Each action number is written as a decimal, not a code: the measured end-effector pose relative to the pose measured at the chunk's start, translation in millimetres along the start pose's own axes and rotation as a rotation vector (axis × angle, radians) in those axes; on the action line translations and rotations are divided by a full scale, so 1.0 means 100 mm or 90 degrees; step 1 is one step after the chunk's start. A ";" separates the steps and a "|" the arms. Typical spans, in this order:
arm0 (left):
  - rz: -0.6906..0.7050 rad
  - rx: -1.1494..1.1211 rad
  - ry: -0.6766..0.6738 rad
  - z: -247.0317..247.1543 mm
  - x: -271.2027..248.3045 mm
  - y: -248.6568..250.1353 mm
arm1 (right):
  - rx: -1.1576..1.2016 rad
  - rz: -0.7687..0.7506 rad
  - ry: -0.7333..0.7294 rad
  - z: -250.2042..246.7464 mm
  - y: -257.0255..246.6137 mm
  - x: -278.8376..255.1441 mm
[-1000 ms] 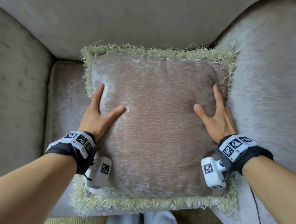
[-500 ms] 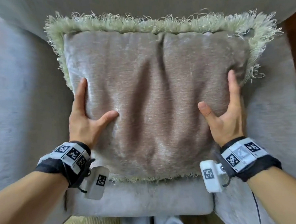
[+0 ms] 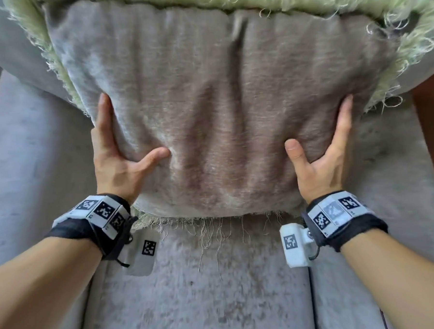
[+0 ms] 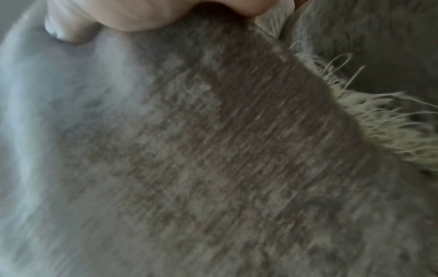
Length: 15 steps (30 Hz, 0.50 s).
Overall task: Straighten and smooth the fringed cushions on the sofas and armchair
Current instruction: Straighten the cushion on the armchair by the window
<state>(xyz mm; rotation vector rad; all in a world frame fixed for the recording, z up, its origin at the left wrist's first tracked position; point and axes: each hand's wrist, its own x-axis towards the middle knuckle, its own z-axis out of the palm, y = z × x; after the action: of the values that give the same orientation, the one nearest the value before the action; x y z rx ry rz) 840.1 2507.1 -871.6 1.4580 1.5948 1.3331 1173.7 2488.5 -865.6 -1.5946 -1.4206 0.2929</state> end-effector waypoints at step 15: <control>-0.037 0.250 0.017 -0.09 -0.06 0.20 | -0.131 0.084 -0.035 -0.09 -0.15 -0.06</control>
<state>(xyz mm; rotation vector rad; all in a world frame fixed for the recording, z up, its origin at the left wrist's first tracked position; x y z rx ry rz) 840.4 2496.8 -851.8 1.6059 1.9830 1.0476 1168.6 2476.7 -851.6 -1.8640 -1.4264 0.2760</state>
